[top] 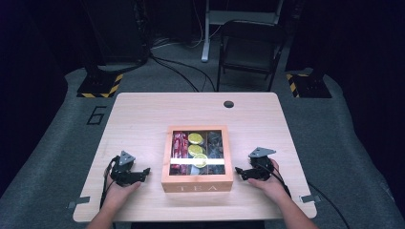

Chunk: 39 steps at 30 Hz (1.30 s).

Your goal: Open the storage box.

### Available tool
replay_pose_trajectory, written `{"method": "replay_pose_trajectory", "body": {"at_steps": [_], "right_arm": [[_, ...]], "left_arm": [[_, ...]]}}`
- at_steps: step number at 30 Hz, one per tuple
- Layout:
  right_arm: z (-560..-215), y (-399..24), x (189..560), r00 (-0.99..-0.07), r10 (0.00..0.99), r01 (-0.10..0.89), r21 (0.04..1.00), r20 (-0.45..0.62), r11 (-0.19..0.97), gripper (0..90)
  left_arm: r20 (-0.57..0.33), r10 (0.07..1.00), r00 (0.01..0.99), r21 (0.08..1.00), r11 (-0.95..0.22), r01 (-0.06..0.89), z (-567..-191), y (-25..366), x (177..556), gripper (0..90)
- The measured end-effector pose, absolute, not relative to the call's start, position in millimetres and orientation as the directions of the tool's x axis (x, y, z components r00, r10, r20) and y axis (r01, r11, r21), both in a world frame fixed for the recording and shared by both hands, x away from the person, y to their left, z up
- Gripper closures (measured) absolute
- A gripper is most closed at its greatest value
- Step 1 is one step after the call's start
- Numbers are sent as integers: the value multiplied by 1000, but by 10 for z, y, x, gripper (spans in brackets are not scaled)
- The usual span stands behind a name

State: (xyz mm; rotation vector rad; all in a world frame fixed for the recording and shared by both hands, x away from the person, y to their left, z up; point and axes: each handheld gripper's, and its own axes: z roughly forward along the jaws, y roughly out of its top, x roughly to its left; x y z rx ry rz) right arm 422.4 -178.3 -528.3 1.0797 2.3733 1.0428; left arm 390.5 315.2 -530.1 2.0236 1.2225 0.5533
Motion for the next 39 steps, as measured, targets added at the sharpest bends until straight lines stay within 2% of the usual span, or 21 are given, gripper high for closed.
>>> {"method": "replay_pose_trajectory", "body": {"at_steps": [14,16,24,27,28,31,36,39], "right_arm": [[-5280,-1785,4205,-653,757,516,734,2,442,169],[-5274,-1787,4200,-645,764,518,739,6,431,223],[-5247,-1803,4201,-631,776,526,735,0,428,312],[-5213,-1792,4192,-611,791,561,719,26,409,381],[-5195,-1783,4183,-602,797,582,711,48,396,406],[-5170,-1772,4181,-608,790,593,710,84,380,421],[-5086,-1733,4111,-630,775,557,722,44,411,435],[-5069,-1737,4099,-623,780,569,719,58,400,433]], "left_arm": [[2,890,456,750,-303,588,-5303,3148,3903,176],[-1,894,448,752,-295,590,-5303,3145,3897,180],[-6,897,442,745,-291,600,-5289,3146,3890,201],[-9,897,441,741,-291,606,-5280,3151,3892,220],[-35,899,437,738,-271,618,-5265,3153,3895,223],[-62,898,435,731,-256,632,-5240,3143,3889,282],[-101,897,429,727,-228,648,-5170,3097,3867,327],[-86,899,430,728,-238,643,-5152,3079,3855,340]]}}
